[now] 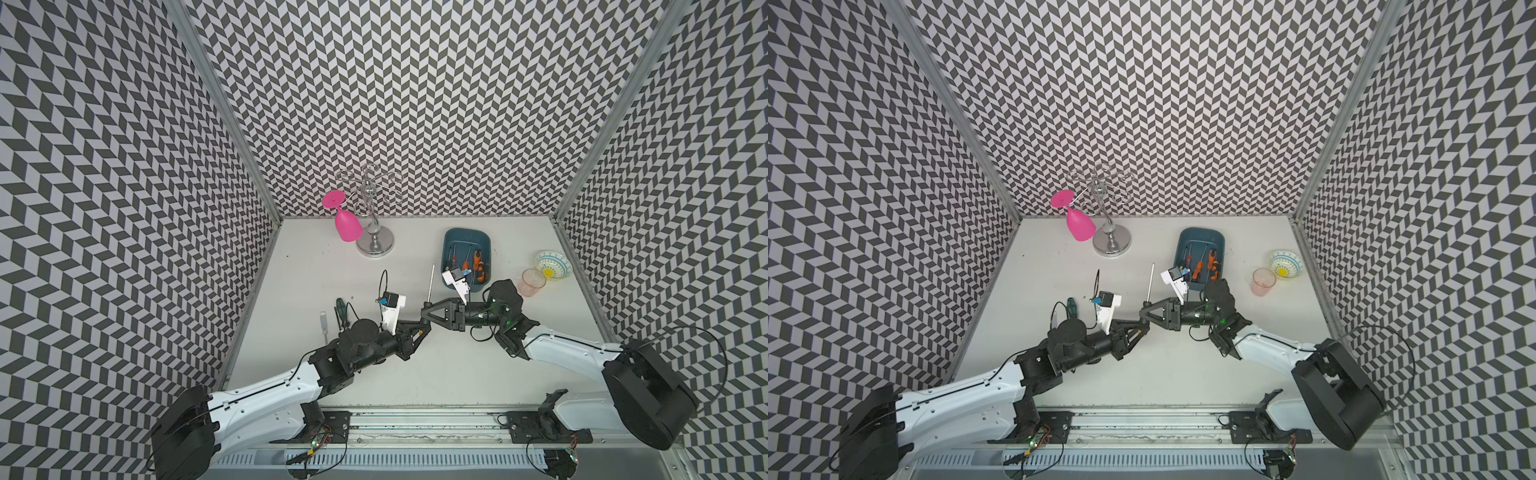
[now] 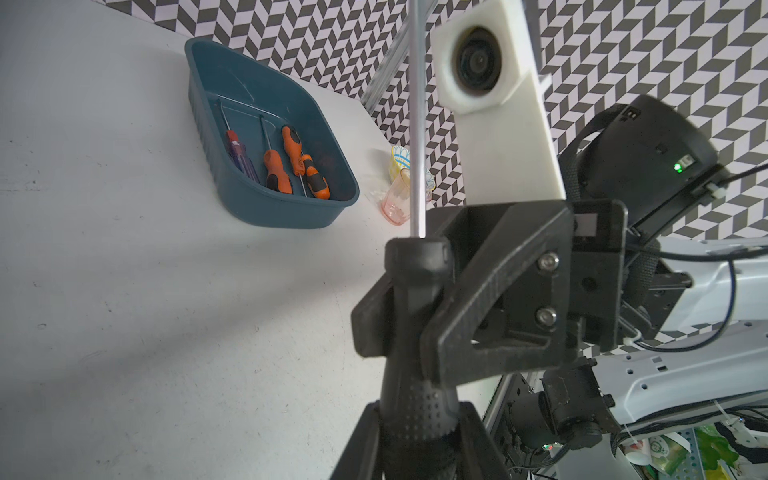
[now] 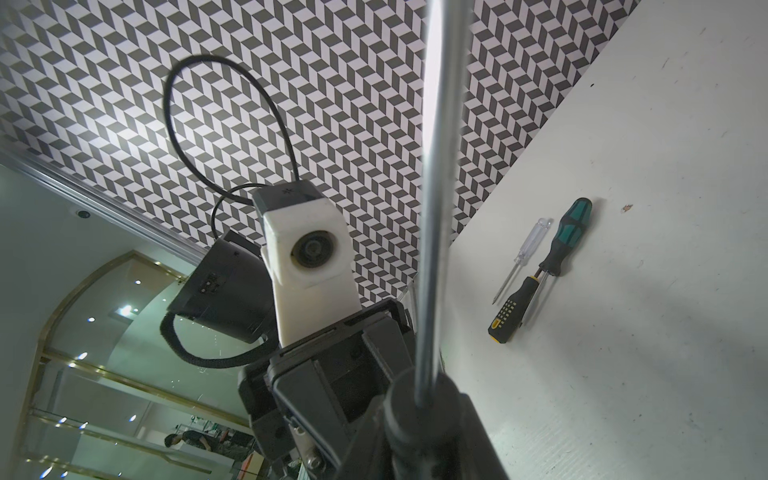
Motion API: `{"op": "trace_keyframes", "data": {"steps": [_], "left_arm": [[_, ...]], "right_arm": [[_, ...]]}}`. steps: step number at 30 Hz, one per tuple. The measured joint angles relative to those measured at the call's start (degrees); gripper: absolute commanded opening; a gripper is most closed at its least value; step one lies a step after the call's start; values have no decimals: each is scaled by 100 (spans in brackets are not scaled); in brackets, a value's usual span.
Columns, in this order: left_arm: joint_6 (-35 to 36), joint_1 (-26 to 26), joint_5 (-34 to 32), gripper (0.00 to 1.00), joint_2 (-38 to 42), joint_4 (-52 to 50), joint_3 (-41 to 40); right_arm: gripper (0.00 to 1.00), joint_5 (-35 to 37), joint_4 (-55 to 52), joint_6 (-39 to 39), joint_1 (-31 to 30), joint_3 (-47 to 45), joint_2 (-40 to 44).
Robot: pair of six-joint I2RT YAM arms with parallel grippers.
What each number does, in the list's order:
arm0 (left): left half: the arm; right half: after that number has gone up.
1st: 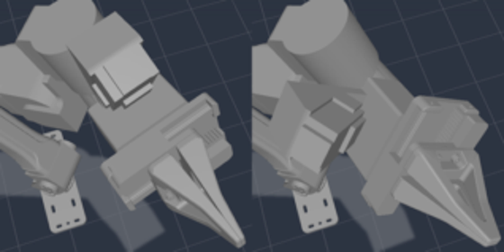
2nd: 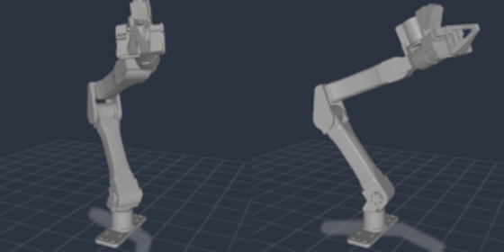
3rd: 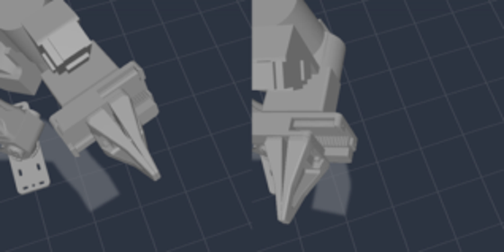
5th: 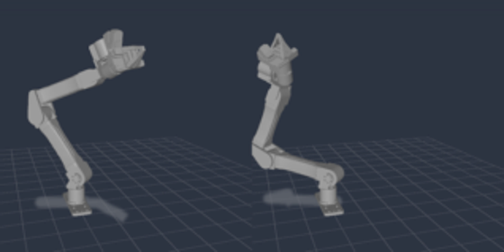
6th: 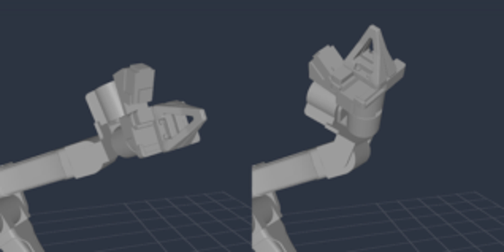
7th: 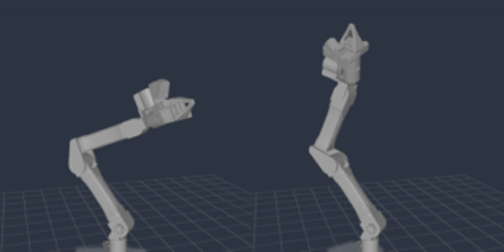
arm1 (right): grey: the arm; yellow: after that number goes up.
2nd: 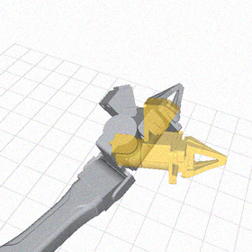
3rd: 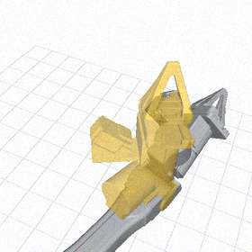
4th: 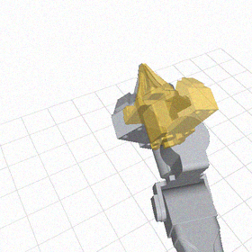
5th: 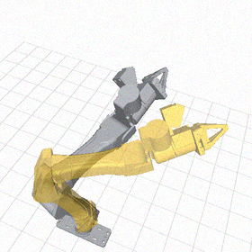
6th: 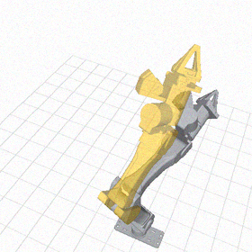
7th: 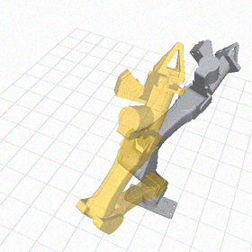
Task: Put the screwdriver on the desktop into the storage box
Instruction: Pick up the screwdriver from the center of the board, then place the screwdriver in the storage box.
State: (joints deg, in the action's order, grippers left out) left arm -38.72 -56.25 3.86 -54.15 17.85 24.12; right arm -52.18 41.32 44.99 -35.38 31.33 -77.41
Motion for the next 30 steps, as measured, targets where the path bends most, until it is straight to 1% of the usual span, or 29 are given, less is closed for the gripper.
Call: {"op": "trace_keyframes", "data": {"steps": [2,5,12,20,23,27,28,30], "left_arm": [[-33,0,-59,44,4,-7,-2],[-90,0,-168,48,55,-101,-2],[-251,0,-605,48,634,-658,-133],[-503,0,-1161,49,1143,-1537,-216],[-586,0,-1287,48,1274,-1762,-249],[-664,2,-1478,49,1429,-2094,-262],[-697,2,-1521,54,1460,-2164,-262],[-750,2,-1604,54,1517,-2321,-262]], "right_arm": [[11,33,-175,-101,-11,116,-39],[11,173,-603,-304,-11,378,-103],[11,686,-1814,-839,157,1213,-372],[11,1543,-3281,-1147,975,2306,-1193],[11,1893,-3788,-1294,1180,2774,-1532],[11,2280,-4242,-1449,1311,3259,-1816],[11,2378,-4354,-1488,1346,3373,-1873],[11,2524,-4505,-1547,1397,3560,-1971]]}}
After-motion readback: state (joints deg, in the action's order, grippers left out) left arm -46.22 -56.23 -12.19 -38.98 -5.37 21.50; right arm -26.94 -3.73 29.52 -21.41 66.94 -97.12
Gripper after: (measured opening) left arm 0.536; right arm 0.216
